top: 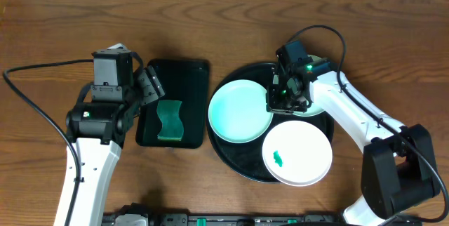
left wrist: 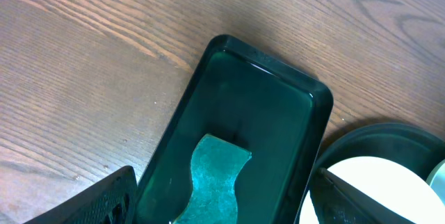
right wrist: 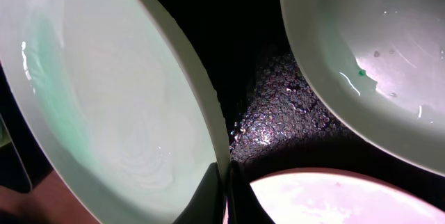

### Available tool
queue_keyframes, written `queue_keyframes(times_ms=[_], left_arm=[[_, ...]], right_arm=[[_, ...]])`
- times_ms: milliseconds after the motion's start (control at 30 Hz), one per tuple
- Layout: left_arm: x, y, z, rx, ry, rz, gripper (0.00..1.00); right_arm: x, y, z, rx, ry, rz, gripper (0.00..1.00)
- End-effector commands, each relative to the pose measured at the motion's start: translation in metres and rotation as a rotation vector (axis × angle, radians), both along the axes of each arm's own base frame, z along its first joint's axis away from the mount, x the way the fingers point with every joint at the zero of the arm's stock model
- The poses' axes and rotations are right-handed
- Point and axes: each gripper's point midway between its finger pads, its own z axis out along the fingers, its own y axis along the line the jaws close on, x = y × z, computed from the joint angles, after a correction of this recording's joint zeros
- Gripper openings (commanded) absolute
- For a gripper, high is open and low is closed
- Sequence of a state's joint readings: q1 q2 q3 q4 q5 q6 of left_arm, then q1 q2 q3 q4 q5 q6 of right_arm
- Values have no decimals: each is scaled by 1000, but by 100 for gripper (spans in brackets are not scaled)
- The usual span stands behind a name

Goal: Clean dirty plates on tray and stack at the side
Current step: 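Lift the gripped pale green plate off the round tray with the right gripper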

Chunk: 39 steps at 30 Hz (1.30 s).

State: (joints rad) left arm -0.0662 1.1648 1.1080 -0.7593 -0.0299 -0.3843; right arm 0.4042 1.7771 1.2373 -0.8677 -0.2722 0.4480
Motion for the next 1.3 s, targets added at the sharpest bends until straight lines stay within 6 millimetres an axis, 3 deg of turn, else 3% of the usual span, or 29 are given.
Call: queue_keyframes(times_ms=[0,167,800,1100,1267], left_arm=[[2,3,5,12,-9,2,80],[2,3,5,12,-9,2,80],[2,3,5,12,-9,2,80],[2,3,5,12,-9,2,80],[2,3,5,12,-8,2,80]], right_arm=[[9,3,17,44,-31,-33,1],[3,6,18,62,-8,-28,1],[1,13,53,143,-39,-83,1],[26,23,83,142,-132,-146,1],[41,40,94,171,-182,-146,1]])
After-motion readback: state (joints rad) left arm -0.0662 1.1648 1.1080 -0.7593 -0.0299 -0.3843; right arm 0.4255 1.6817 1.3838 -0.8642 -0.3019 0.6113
